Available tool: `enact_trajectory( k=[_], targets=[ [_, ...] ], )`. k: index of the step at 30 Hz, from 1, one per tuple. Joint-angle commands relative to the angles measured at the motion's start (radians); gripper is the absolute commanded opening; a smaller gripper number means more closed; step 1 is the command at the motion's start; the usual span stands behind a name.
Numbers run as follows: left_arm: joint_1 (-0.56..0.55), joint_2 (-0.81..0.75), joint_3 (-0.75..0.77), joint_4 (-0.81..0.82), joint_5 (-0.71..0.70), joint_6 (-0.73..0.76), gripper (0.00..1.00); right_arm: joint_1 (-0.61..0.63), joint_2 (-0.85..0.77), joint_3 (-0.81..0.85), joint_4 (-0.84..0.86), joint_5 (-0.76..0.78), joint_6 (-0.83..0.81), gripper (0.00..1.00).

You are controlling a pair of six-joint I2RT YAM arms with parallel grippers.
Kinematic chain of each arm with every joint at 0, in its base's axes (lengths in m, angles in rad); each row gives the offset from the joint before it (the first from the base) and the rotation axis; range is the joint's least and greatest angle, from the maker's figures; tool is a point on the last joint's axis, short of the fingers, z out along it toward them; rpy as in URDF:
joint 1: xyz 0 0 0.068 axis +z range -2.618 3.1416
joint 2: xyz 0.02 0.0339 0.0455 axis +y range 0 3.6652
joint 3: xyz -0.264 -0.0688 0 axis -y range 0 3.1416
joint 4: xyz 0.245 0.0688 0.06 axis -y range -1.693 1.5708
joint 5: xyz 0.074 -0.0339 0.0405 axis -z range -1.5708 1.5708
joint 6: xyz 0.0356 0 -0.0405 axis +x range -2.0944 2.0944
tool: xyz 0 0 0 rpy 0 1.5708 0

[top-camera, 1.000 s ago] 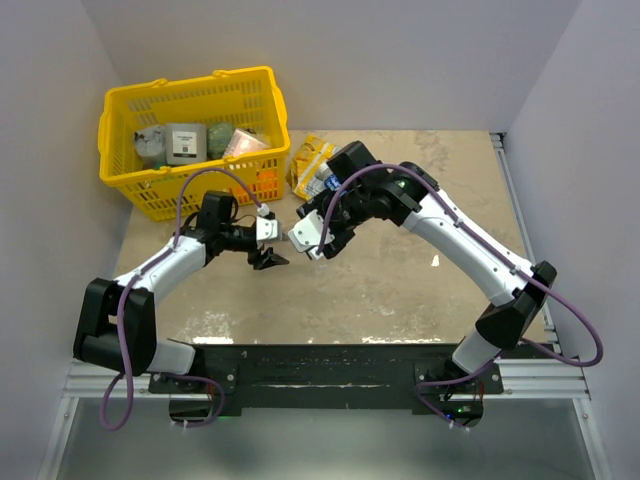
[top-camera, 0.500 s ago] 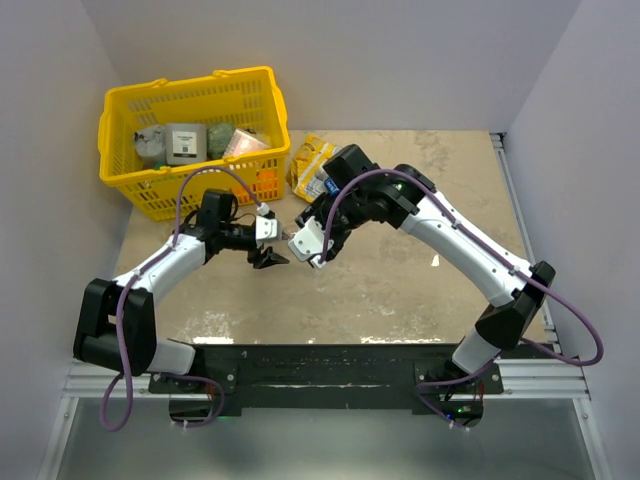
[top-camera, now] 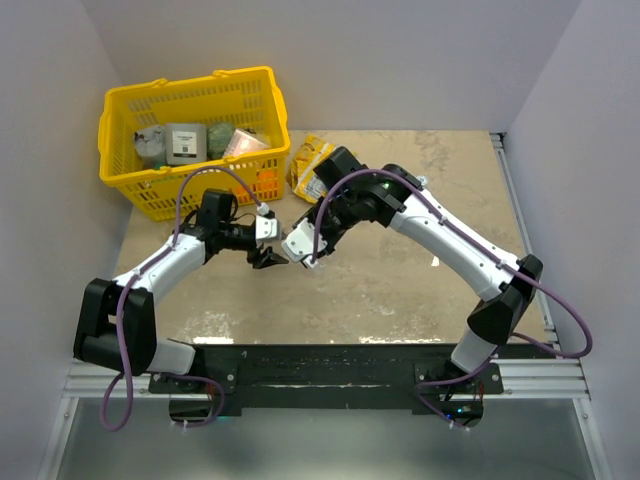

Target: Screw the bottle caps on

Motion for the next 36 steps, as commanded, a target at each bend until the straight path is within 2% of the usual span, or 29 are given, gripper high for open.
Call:
enact_trajectory(
  k=[1,2,3,4,5,6,7,8,9,10,11,15,19,22,23,24,26,28,29,31,32,33,34,35,36],
  targets=[
    [-0.001,-0.022,-0.008,0.172,0.041,-0.083,0.0,0.006,0.079,0.097,0.02,0.014,0.292,0.05],
    [-0.001,-0.031,-0.032,0.251,-0.005,-0.21,0.0,0.003,0.113,0.141,0.01,0.017,0.387,0.0],
    [-0.001,-0.045,-0.061,0.36,-0.046,-0.288,0.0,-0.006,0.213,0.272,-0.06,-0.009,0.575,0.0],
    [-0.001,-0.077,-0.13,0.549,-0.089,-0.359,0.0,-0.029,0.266,0.351,-0.107,-0.032,0.664,0.0],
    [-0.004,-0.096,-0.164,0.633,-0.208,-0.457,0.0,-0.043,0.317,0.426,-0.148,-0.055,0.749,0.0],
    [-0.007,-0.114,-0.196,0.712,-0.262,-0.493,0.0,-0.063,0.413,0.547,-0.205,-0.093,0.919,0.0],
    [-0.011,-0.143,-0.239,0.814,-0.317,-0.51,0.0,-0.111,0.444,0.58,-0.211,-0.17,1.013,0.0],
    [-0.016,-0.153,-0.25,0.842,-0.42,-0.515,0.0,-0.141,0.472,0.585,-0.211,-0.218,1.107,0.0],
    [-0.021,-0.159,-0.255,0.861,-0.451,-0.513,0.0,-0.167,0.48,0.538,-0.149,-0.257,1.294,0.0],
    [-0.022,-0.165,-0.261,0.879,-0.48,-0.501,0.0,-0.208,0.452,0.47,-0.103,-0.311,1.363,0.0],
    [-0.024,-0.168,-0.269,0.893,-0.543,-0.465,0.0,-0.215,0.444,0.423,-0.084,-0.313,1.393,0.0],
    [-0.031,-0.173,-0.284,0.89,-0.634,-0.369,0.0,-0.212,0.424,0.318,-0.082,-0.31,1.454,0.0],
    [-0.031,-0.18,-0.292,0.857,-0.642,-0.315,0.0,-0.215,0.429,0.327,-0.079,-0.278,1.456,0.0],
    [-0.03,-0.18,-0.295,0.796,-0.597,-0.299,0.0,-0.215,0.447,0.414,-0.076,-0.237,1.441,0.02],
    [-0.03,-0.182,-0.298,0.78,-0.576,-0.298,0.0,-0.218,0.457,0.495,-0.079,-0.221,1.428,0.15],
    [-0.028,-0.179,-0.295,0.76,-0.568,-0.3,0.0,-0.23,0.463,0.549,-0.092,-0.189,1.398,0.4],
    [-0.027,-0.179,-0.287,0.687,-0.535,-0.302,0.0,-0.254,0.458,0.672,-0.089,-0.172,1.369,0.5],
    [-0.024,-0.182,-0.274,0.613,-0.489,-0.303,0.0,-0.3,0.389,0.663,-0.034,-0.222,1.3,0.54],
    [-0.021,-0.183,-0.267,0.588,-0.431,-0.303,0.0,-0.308,0.344,0.589,-0.011,-0.258,1.251,0.55],
    [-0.015,-0.18,-0.241,0.506,-0.34,-0.3,0.0,-0.302,0.184,0.472,0.022,-0.313,0.989,0.56],
    [-0.012,-0.174,-0.229,0.478,-0.27,-0.289,0.0,-0.291,0.129,0.33,0.037,-0.301,0.902,0.58],
    [-0.008,-0.162,-0.208,0.437,-0.225,-0.292,0.0,-0.253,0.024,0.26,0.051,-0.275,0.72,0.59],
    [-0.007,-0.154,-0.192,0.406,-0.186,-0.288,0.0,-0.226,-0.021,0.196,0.051,-0.185,0.621,0.59],
    [-0.005,-0.147,-0.177,0.377,-0.122,-0.271,0.0,-0.2,-0.063,0.069,0.054,-0.149,0.532,0.59],
    [-0.005,-0.127,-0.148,0.322,-0.085,-0.268,0.0,-0.16,-0.109,0.01,0.075,-0.122,0.384,0.59]
  ],
)
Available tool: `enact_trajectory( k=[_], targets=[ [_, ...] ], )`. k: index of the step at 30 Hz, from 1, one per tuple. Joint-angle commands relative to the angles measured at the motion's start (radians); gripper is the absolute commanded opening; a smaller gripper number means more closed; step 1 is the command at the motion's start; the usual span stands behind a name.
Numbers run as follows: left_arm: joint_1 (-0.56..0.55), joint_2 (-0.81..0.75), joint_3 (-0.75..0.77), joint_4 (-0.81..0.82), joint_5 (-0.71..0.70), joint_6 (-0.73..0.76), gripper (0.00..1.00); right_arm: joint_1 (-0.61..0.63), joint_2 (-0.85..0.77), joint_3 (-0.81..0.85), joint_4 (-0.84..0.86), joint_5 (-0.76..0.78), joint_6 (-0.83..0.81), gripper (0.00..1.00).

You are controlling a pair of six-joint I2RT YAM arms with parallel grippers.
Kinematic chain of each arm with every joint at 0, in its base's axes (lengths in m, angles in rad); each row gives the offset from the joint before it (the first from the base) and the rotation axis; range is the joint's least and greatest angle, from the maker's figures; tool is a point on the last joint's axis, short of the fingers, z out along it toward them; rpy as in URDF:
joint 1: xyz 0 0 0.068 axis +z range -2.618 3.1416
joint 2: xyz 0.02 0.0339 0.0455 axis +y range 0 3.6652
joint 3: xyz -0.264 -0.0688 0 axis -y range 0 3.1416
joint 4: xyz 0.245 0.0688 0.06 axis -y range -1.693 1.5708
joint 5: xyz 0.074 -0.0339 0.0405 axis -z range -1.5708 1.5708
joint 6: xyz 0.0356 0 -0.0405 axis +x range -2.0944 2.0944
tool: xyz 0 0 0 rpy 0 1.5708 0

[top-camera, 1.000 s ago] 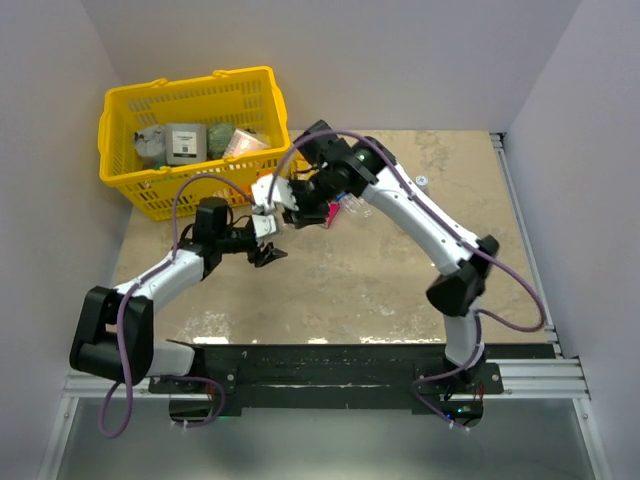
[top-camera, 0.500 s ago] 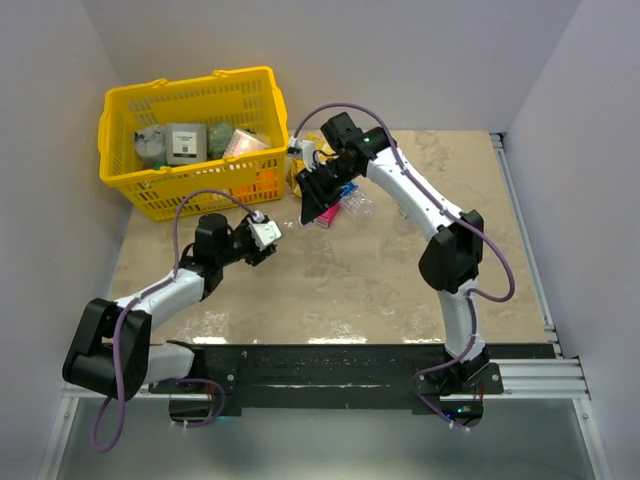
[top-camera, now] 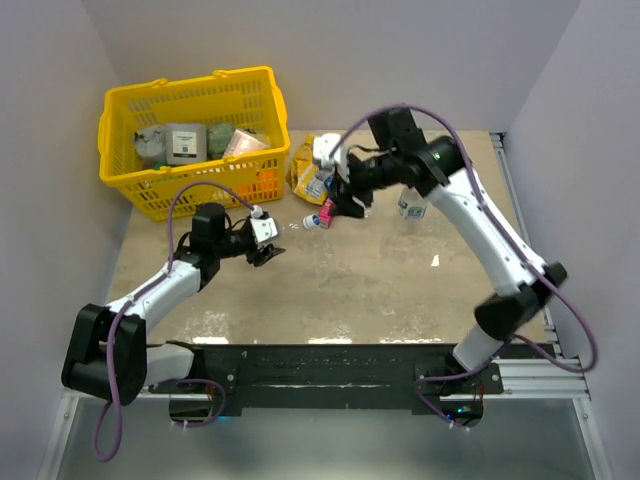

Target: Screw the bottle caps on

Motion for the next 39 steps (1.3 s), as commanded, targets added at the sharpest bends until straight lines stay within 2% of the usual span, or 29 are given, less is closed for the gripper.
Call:
enact_trajectory(
  k=[1,2,6,19,26,27,28,29,30,31,33,34,35,36,37,38,39],
  targets=[
    [0.011,0.043,0.119,-0.192,0.28,0.04,0.0,0.141,-0.272,-0.276,0.057,0.102,-0.612,0.59],
    [0.011,0.053,0.141,-0.251,0.322,0.083,0.0,0.155,-0.307,-0.372,0.087,0.131,-0.649,0.59],
    [0.011,0.093,0.219,-0.368,0.382,0.122,0.0,0.201,-0.372,-0.479,0.17,0.161,-0.81,0.6],
    [0.01,0.098,0.274,-0.444,0.428,0.183,0.0,0.228,-0.294,-0.441,0.166,0.182,-0.878,0.56],
    [0.011,0.101,0.276,-0.442,0.442,0.186,0.0,0.234,-0.262,-0.411,0.128,0.168,-0.877,0.41],
    [0.011,0.103,0.276,-0.441,0.442,0.186,0.0,0.234,-0.257,-0.405,0.12,0.165,-0.873,0.36],
    [0.011,0.103,0.277,-0.436,0.44,0.18,0.0,0.236,-0.239,-0.384,0.106,0.162,-0.864,0.23],
    [0.011,0.104,0.273,-0.416,0.439,0.173,0.0,0.236,-0.223,-0.364,0.06,0.158,-0.851,0.16],
    [0.011,0.103,0.268,-0.398,0.434,0.144,0.0,0.236,-0.176,-0.305,0.034,0.153,-0.825,0.09],
    [0.011,0.098,0.252,-0.37,0.419,0.116,0.0,0.238,-0.15,-0.268,-0.006,0.141,-0.714,0.0],
    [0.01,0.084,0.222,-0.243,0.384,0.029,0.0,0.23,-0.076,-0.132,-0.033,0.118,-0.54,0.0],
    [0.008,0.061,0.175,-0.165,0.308,-0.017,0.0,0.222,0.015,-0.073,-0.091,0.102,-0.378,0.0],
    [0.01,0.046,0.15,-0.023,0.258,-0.059,0.0,0.199,0.068,-0.009,-0.128,0.049,-0.293,0.0],
    [0.008,0.028,0.124,0.043,0.205,-0.106,0.0,0.187,0.117,0.124,-0.168,0.021,-0.212,0.0],
    [-0.001,-0.014,0.069,0.109,0.051,-0.123,0.0,0.173,0.225,0.185,-0.226,-0.009,-0.048,0.0],
    [-0.005,-0.035,0.037,0.273,-0.047,-0.156,0.0,0.144,0.27,0.237,-0.253,-0.073,0.026,0.0],
    [-0.007,-0.051,0.006,0.349,-0.114,-0.198,0.0,0.127,0.316,0.306,-0.273,-0.12,0.097,0.0]
  ],
)
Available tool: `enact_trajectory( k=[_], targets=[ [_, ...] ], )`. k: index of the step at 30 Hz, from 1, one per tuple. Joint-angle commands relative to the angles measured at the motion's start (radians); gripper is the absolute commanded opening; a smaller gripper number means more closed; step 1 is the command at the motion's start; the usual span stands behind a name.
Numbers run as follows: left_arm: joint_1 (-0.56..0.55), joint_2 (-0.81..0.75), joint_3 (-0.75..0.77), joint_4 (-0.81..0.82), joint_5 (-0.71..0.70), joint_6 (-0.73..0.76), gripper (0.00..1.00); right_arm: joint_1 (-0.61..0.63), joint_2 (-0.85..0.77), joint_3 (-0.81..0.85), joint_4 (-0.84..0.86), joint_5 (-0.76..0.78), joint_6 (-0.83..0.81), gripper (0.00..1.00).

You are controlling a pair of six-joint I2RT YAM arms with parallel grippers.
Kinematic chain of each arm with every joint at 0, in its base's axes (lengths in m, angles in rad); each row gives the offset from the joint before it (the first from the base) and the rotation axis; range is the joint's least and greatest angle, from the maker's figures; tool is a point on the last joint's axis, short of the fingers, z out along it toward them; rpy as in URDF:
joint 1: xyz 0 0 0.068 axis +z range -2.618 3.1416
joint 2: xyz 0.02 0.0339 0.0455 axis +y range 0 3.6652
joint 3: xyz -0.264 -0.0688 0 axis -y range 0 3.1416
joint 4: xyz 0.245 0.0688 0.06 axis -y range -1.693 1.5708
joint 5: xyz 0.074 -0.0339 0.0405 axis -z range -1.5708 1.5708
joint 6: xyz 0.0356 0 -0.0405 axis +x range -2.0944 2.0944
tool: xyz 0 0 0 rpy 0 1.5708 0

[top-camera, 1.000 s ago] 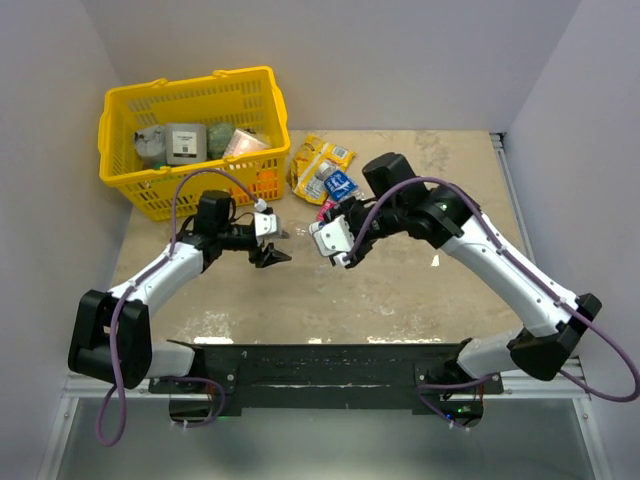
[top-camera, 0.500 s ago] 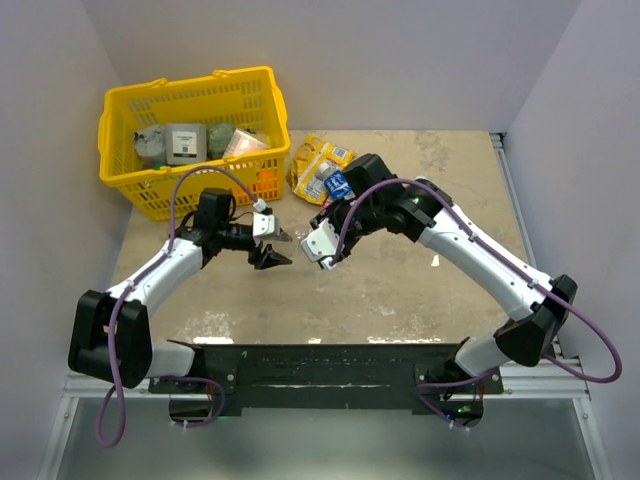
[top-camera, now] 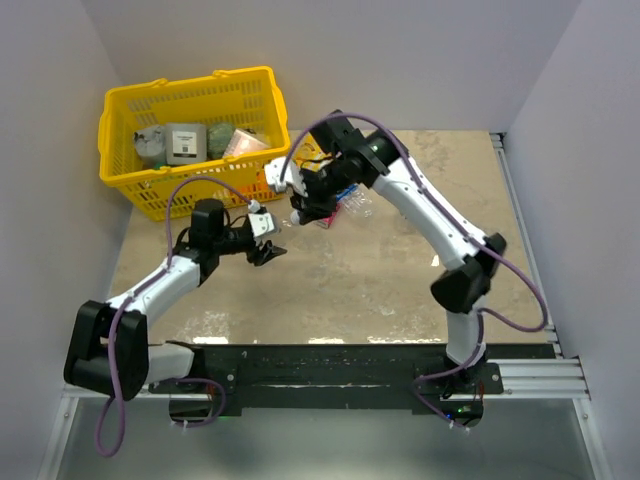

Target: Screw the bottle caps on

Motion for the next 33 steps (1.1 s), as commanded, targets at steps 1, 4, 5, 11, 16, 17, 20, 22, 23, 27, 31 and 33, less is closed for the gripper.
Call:
enact_trajectory(
  k=[1,4,5,11,16,17,20,22,23,27,31,33],
  targets=[
    [-0.026,-0.112,-0.118,0.53,-0.4,-0.168,0.0,-0.075,0.222,0.196,-0.074,-0.268,0.669,0.0],
    [-0.047,-0.096,-0.123,0.607,-0.523,-0.15,0.0,-0.123,0.201,0.037,0.062,-0.371,0.874,0.0],
    [-0.052,-0.092,-0.118,0.606,-0.543,-0.133,0.0,-0.128,0.213,0.023,0.063,-0.385,0.889,0.0],
    [-0.061,-0.083,-0.117,0.571,-0.631,-0.039,0.0,-0.135,0.224,-0.009,0.08,-0.391,0.938,0.0],
    [-0.056,-0.089,-0.124,0.462,-0.628,-0.01,0.0,-0.166,0.225,0.102,0.067,-0.267,0.897,0.26],
    [-0.056,-0.092,-0.123,0.441,-0.622,-0.005,0.0,-0.178,0.221,0.134,0.065,-0.24,0.874,0.34],
    [-0.049,-0.103,-0.124,0.356,-0.557,-0.011,0.0,-0.244,0.198,0.26,0.083,-0.199,0.794,0.5],
    [-0.046,-0.112,-0.12,0.286,-0.444,-0.008,0.0,-0.279,0.144,0.281,0.122,-0.216,0.681,0.58],
    [-0.04,-0.115,-0.115,0.264,-0.398,-0.019,0.0,-0.278,0.112,0.246,0.128,-0.236,0.617,0.59],
    [-0.033,-0.109,-0.065,0.14,-0.081,-0.016,0.0,-0.202,-0.081,0.017,0.133,-0.203,0.153,0.6],
    [-0.035,-0.083,-0.008,0.002,0.049,0.024,0.0,-0.054,-0.267,-0.244,0.145,-0.068,-0.184,0.6],
    [-0.035,-0.071,0.015,-0.024,0.069,0.039,0.0,-0.028,-0.334,-0.35,0.152,-0.017,-0.321,0.6]
  ],
)
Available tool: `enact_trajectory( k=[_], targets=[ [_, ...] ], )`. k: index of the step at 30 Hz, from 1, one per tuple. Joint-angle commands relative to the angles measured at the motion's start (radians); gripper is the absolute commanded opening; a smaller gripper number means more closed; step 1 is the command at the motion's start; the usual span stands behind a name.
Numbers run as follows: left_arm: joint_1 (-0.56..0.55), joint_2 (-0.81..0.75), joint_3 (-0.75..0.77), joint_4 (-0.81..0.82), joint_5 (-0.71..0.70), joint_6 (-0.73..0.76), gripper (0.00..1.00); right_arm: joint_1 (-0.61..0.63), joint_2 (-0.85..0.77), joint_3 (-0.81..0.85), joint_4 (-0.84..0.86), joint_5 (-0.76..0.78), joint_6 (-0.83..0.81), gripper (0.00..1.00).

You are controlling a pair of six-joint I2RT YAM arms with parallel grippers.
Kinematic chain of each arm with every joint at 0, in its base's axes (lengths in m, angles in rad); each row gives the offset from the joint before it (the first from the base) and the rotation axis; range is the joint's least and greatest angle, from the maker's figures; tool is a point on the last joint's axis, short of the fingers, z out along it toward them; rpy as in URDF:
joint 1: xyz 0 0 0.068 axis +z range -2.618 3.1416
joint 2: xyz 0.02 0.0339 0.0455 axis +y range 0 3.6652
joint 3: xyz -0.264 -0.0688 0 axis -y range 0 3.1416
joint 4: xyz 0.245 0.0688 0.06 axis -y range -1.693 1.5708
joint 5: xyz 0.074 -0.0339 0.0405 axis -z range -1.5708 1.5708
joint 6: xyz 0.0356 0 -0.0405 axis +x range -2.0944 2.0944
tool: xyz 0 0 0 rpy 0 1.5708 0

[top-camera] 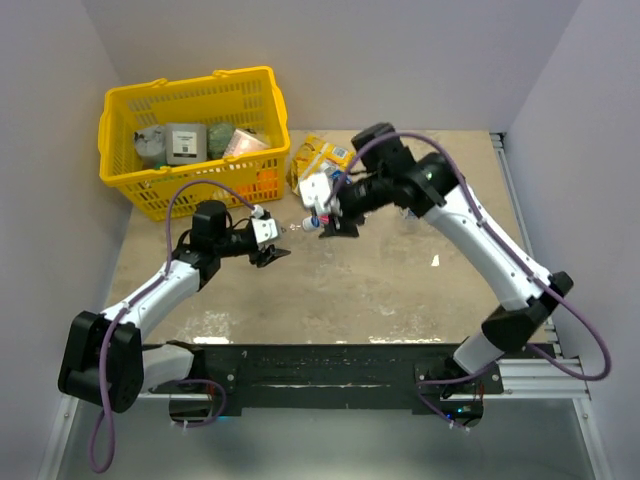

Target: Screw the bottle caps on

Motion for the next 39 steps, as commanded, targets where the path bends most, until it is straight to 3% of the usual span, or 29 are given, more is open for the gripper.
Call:
enact_trajectory(
  k=[1,8,22,33,37,39],
  targets=[
    [0.006,0.015,0.084,-0.128,0.188,0.051,0.0,0.109,-0.121,-0.177,0.016,0.121,-0.468,0.61],
    [0.006,0.019,0.121,-0.235,0.226,0.126,0.0,0.154,-0.135,-0.209,0.03,0.161,-0.565,0.6],
    [0.004,0.021,0.138,-0.223,0.26,0.111,0.0,0.2,-0.126,-0.218,0.027,0.158,-0.589,0.53],
    [0.003,0.018,0.135,-0.2,0.271,0.091,0.0,0.215,-0.089,-0.2,0.005,0.176,-0.543,0.27],
    [0.003,0.015,0.126,-0.177,0.277,0.071,0.0,0.215,-0.098,-0.223,0.02,0.202,-0.529,0.39],
    [0.003,0.015,0.123,-0.172,0.277,0.068,0.0,0.215,-0.11,-0.257,0.056,0.219,-0.514,0.4]
  ],
)
